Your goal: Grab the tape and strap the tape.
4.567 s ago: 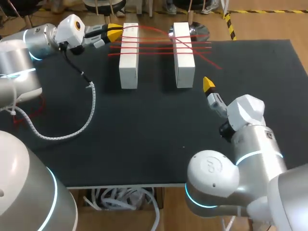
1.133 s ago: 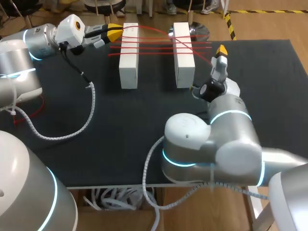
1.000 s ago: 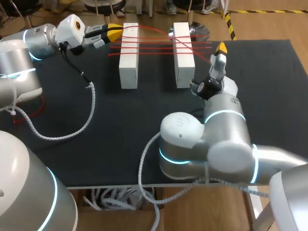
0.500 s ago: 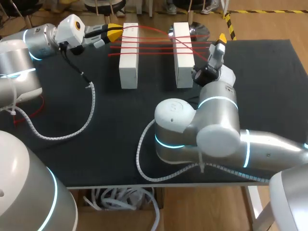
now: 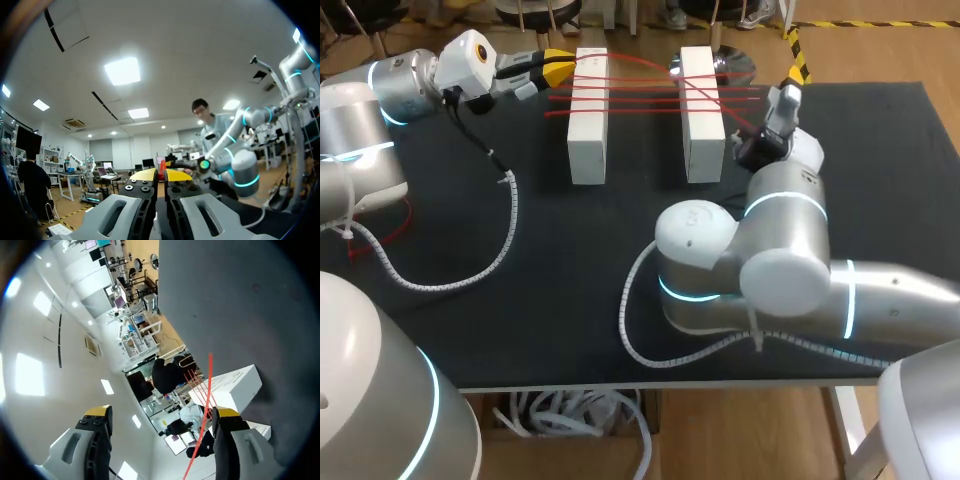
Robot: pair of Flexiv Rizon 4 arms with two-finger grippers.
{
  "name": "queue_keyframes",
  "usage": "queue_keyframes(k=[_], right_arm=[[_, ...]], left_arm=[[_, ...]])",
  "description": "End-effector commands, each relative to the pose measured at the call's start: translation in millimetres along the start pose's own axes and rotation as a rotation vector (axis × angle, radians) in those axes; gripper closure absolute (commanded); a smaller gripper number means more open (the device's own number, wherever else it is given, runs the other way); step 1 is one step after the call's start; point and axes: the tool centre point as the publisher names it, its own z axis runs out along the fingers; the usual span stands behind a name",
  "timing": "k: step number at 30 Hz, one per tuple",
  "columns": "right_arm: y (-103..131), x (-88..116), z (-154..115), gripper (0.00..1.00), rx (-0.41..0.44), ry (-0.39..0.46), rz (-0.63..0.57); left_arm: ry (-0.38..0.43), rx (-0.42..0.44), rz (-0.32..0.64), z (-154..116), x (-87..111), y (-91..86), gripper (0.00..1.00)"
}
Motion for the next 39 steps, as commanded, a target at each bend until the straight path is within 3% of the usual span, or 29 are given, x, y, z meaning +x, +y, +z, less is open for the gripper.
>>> queue_keyframes(k=[1, 18, 39], right_arm=[[3.3, 3.8, 3.9, 0.14, 0.004, -0.003, -0.005], [8.1, 9.1, 1.6, 0.17, 0.009, -0.004, -0.01], [6.3, 3.4, -7.8, 0.45, 0.029, -0.019, -0.029]], left_arm=[[0.003, 0.002, -0.001, -0.6, -0.9, 1.0, 1.0], [0.003, 0.002, -0.001, -0.6, -0.9, 1.0, 1.0], [0.003, 0.002, -0.001, -0.6, -0.9, 1.0, 1.0]])
